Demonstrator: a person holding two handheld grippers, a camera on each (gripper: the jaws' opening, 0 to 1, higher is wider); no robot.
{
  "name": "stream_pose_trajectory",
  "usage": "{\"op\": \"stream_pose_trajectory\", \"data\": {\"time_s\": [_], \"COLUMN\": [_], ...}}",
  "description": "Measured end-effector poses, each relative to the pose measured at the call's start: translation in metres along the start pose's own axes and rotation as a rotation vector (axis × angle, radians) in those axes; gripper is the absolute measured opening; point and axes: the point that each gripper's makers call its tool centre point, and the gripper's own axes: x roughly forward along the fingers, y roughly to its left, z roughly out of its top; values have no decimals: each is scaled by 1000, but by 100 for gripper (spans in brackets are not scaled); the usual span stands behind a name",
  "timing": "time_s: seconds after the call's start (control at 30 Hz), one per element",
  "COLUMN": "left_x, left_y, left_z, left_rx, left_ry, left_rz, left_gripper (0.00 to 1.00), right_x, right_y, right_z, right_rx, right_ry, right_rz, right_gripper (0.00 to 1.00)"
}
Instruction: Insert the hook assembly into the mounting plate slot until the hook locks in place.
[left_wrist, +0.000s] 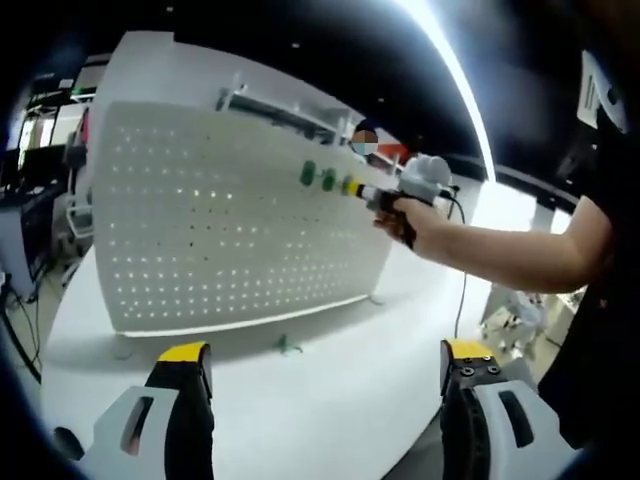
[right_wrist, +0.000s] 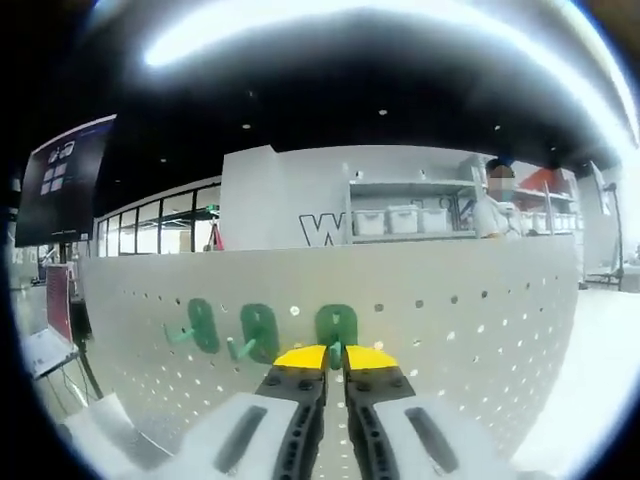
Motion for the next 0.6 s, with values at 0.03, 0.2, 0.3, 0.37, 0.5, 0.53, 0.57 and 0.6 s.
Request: {"op": "stream_pose_trajectory", "data": {"time_s": [0.03, 0.2, 0.3, 0.37, 0.5, 0.53, 0.57, 0.6], "left_x": [0, -1, -2, -3, -3, -3, -3, -3], "left_y": [0, -1, -2, -1, -3, -3, -4, -5], "left_z": [1, 4, 7, 7, 7, 8, 8, 8], "left_rx": [4, 13, 17, 19, 22, 24, 25, 26], "left_ry": [0, -5, -9, -8, -7, -8, -9, -9], "left_rz": [0, -4, -6, -5, -9, -10, -11, -13], "left_gripper": [96, 96, 96, 97, 96, 96, 96, 96], "right_x": [0, -1, -1, -4, -9, -11, -12, -15], "right_y": [0, 5, 5, 6, 6, 3, 2, -1], "right_z": [1, 16, 24, 31, 38, 40, 41, 44], "right_rx": [-1, -12, -3, 10, -14, -19, -17, -6], "right_ry": [-3, -26, -39, -55, -52, -53, -55, -62], "right_rz": [-1, 15, 24, 29, 33, 27, 27, 27], "right_gripper": [6, 11, 13, 15, 17, 17, 17, 17]}}
